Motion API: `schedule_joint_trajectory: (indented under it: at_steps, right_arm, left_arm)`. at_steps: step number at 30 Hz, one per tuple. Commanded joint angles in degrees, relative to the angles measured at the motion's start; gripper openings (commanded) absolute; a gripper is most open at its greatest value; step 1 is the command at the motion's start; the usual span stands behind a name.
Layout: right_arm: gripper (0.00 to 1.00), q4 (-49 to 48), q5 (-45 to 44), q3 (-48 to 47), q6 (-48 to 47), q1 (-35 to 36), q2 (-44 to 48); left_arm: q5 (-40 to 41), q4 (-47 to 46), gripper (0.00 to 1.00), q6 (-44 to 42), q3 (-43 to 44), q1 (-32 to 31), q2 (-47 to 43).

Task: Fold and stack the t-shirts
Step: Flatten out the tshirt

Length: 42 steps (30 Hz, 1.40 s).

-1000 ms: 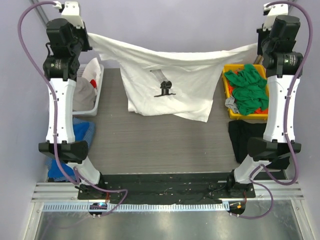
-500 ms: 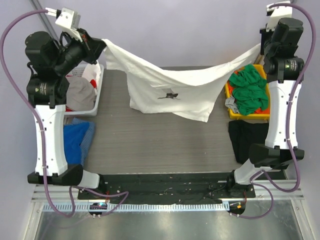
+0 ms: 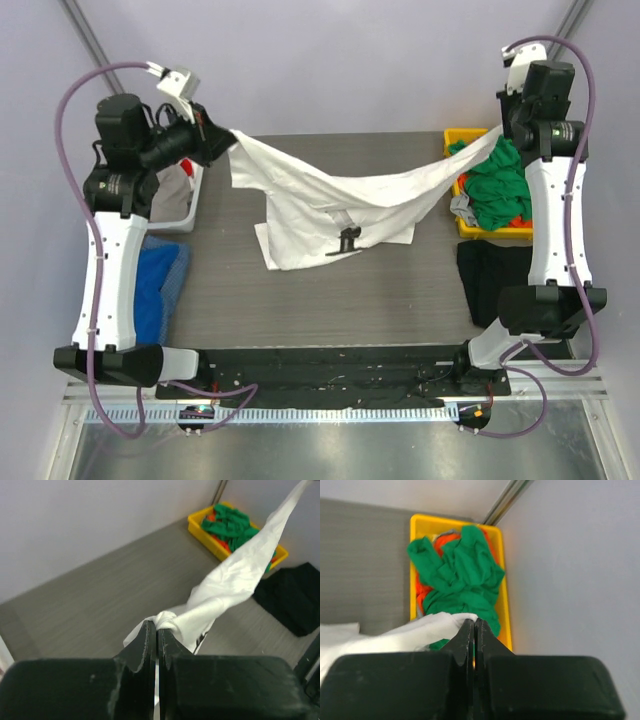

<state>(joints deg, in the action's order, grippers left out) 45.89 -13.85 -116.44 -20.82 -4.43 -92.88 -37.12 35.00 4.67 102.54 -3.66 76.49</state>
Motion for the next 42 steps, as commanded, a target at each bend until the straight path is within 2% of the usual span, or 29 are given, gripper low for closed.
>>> schedule_joint_trajectory:
  at_steps: [1,9,15,18,20,21,23,24,25,31,36,42]
  right_arm:
    - [0.01,7.8,7.16,4.37,-2.56,-0.23,8.06]
    - [0.01,15.37,11.03,17.81,-7.04,-0.23,11.23]
    - [0.06,19.06,12.35,20.73,-7.13,-0.23,6.94]
    - [0.1,20.2,13.14,20.9,-7.13,-0.14,4.56]
    - [0.2,20.55,13.14,20.82,-7.04,0.12,3.15]
    - [0.35,20.73,13.14,20.64,-6.96,0.47,2.45]
    - [0.42,21.69,15.6,20.21,-6.78,1.43,0.25]
    - [0.56,22.13,15.78,19.59,-6.69,3.35,-0.45]
    - [0.59,22.57,15.61,19.24,-6.6,4.42,-2.11]
    - [0.62,17.58,11.3,20.56,-4.41,20.47,-4.94]
    - [0.59,11.86,10.33,13.54,0.5,29.02,-13.45]
    - [0.55,4.48,11.38,5.62,4.11,37.64,-23.9]
  left_arm:
    - [-0.49,4.09,0.0,-6.75,-6.2,-0.56,-3.01]
    - [-0.23,13.59,0.0,-15.81,-17.01,-1.52,-8.1]
    - [-0.49,19.73,0.0,-21.7,-26.42,-1.96,-12.41]
    - [-0.58,24.22,0.0,-26.1,-27.04,-2.05,-13.55]
    - [-1.45,29.23,0.0,-30.67,-27.31,-1.96,-14.61]
    - [-1.55,31.77,0.0,-31.73,-28.35,-2.05,-15.05]
    - [-1.99,34.24,0.0,-34.98,-29.67,-2.31,-15.75]
    - [-1.64,35.47,0.0,-35.6,-31.77,-2.4,-16.02]
    - [-1.46,35.92,0.0,-37.08,-33.01,-2.49,-16.54]
    - [3.89,31.8,0.0,-39.03,-44.52,-2.84,-18.65]
    - [7.68,26.36,0.0,-38.86,-50.85,-2.84,-17.25]
    - [11.8,15.37,0.0,-32.45,-55.43,-2.84,-17.51]
